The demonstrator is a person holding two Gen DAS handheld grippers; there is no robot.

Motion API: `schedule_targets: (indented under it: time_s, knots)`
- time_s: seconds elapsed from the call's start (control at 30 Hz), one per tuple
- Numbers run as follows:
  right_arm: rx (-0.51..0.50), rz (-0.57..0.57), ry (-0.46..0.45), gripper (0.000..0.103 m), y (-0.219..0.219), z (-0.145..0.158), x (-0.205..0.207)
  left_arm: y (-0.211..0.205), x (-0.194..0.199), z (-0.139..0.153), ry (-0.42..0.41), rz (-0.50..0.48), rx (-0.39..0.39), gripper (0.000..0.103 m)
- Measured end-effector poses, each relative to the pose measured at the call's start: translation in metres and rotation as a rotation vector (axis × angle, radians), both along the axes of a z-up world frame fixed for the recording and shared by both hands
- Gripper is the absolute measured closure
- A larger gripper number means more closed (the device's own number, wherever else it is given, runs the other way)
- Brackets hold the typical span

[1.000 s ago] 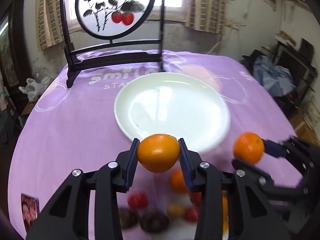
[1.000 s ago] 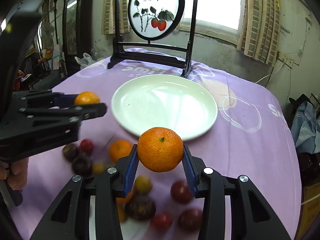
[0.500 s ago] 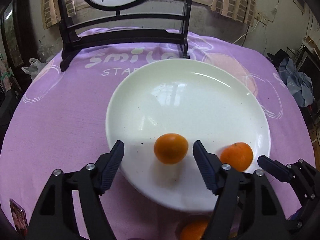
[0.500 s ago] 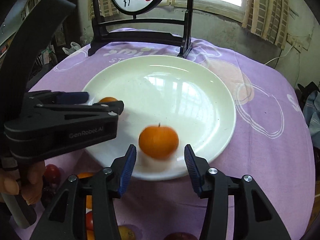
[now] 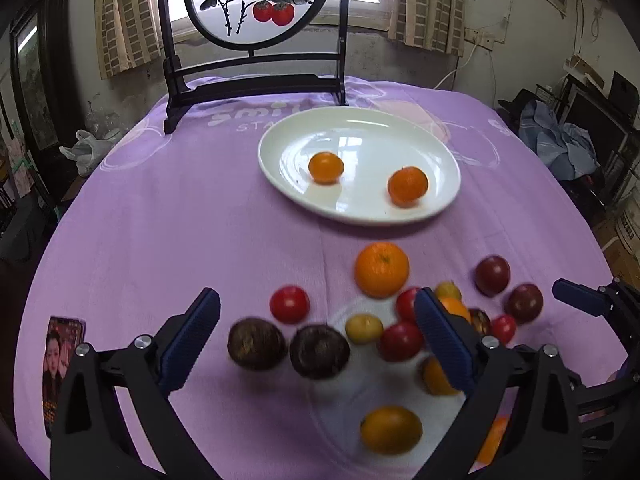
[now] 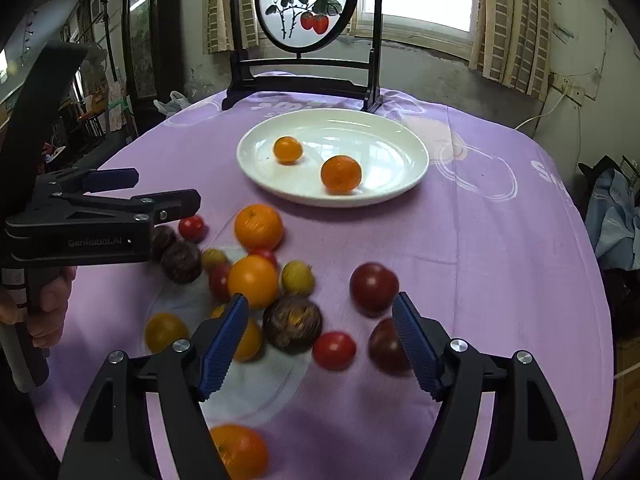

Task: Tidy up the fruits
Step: 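Grasp a tangerine with the right tool while the left tool grasps a yellow citrus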

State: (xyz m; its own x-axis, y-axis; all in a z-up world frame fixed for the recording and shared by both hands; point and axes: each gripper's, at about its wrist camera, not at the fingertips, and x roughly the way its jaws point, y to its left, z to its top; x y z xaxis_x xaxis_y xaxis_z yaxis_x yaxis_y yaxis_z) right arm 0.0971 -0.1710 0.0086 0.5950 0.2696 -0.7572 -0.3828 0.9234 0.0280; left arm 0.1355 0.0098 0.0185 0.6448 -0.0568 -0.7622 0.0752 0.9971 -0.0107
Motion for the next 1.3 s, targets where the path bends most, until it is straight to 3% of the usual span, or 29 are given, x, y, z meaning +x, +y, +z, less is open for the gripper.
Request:
schedule_targets:
  time_s: [0.2,0.4,0.67,0.73,0.8,0.83,1.03,1.3]
  knots:
    - [0.003,-0.006,0.015,0.023,0.005,-0.013,-0.055,0.006,-0.061,-0.026,0.04,0.006,-0.059,0.007]
    - [-0.048,0.003,0.069,0.023,0.017,-0.033,-0.076,0.012,-0.098,-0.042,0.067,0.002,-0.072,0.007]
    - [-0.027,-0.017,0.15,0.028,0.024,-0.053,-0.073,0.011,-0.099,-0.052,0.102,-0.02,-0.063,0.007]
    - [-0.019,-0.021,0.144,0.036,0.025,-0.052,-0.073,0.01,-0.097,-0.054,0.106,-0.023,-0.061,0.007]
    - [0.018,-0.041,0.148,0.056,0.019,-0.05,-0.068,0.008,-0.095,-0.055,0.113,-0.026,-0.055,0.007]
    - [0.029,-0.049,0.148,0.059,0.016,-0.05,-0.066,0.007,-0.094,-0.056,0.116,-0.028,-0.051,0.007]
    - [0.148,-0.051,0.171,0.059,0.003,-0.051,-0.068,0.001,-0.09,-0.056,0.122,-0.032,-0.028,0.007]
    - [0.197,-0.046,0.151,0.059,-0.012,-0.049,-0.083,-0.018,-0.079,-0.056,0.119,-0.037,-0.002,0.007]
